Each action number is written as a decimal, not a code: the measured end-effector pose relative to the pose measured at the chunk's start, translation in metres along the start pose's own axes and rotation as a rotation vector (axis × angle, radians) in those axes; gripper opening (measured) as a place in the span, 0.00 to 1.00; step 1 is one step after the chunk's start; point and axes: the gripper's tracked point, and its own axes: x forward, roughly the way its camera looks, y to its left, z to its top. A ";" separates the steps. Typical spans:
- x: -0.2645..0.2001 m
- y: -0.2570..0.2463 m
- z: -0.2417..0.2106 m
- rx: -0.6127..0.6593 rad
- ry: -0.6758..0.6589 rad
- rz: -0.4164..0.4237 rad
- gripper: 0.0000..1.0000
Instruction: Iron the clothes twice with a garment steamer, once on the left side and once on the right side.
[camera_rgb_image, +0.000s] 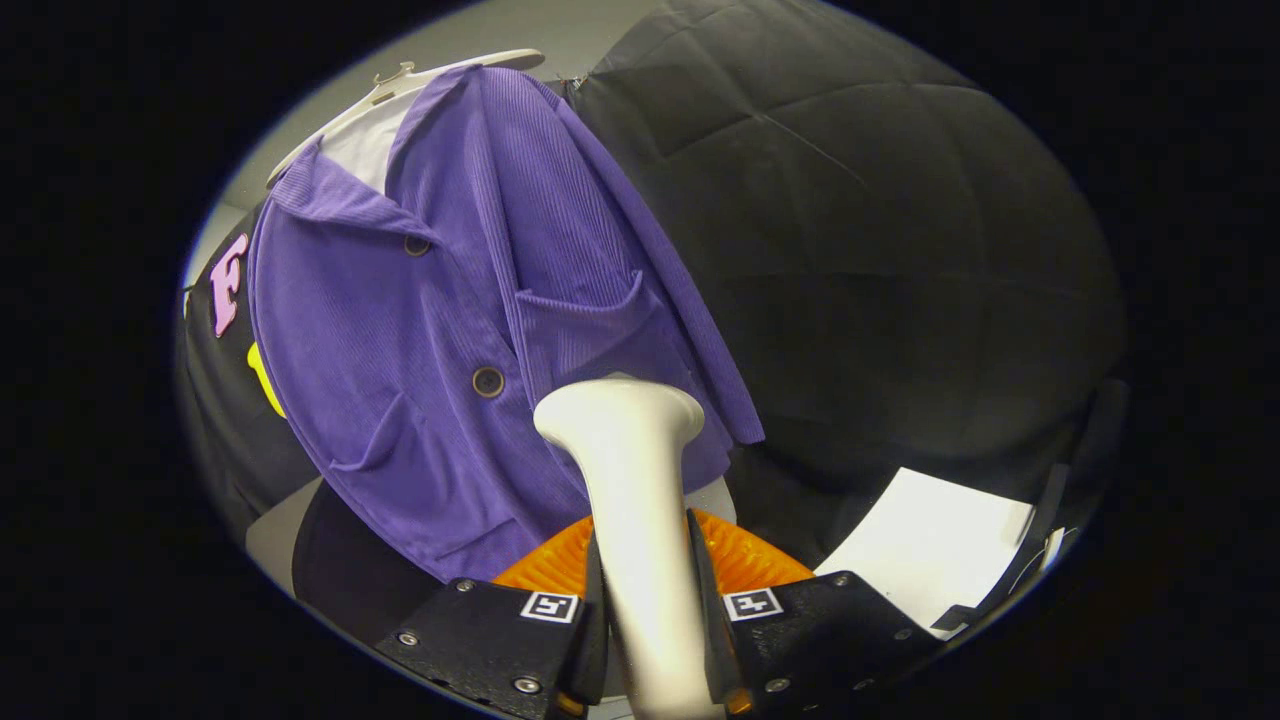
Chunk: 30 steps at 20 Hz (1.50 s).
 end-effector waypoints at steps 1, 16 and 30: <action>0.000 0.000 -0.010 -0.011 0.024 0.000 0.38; -0.076 0.053 -0.040 -0.060 0.046 0.169 0.38; -0.226 0.175 -0.040 -0.275 -0.031 0.534 0.39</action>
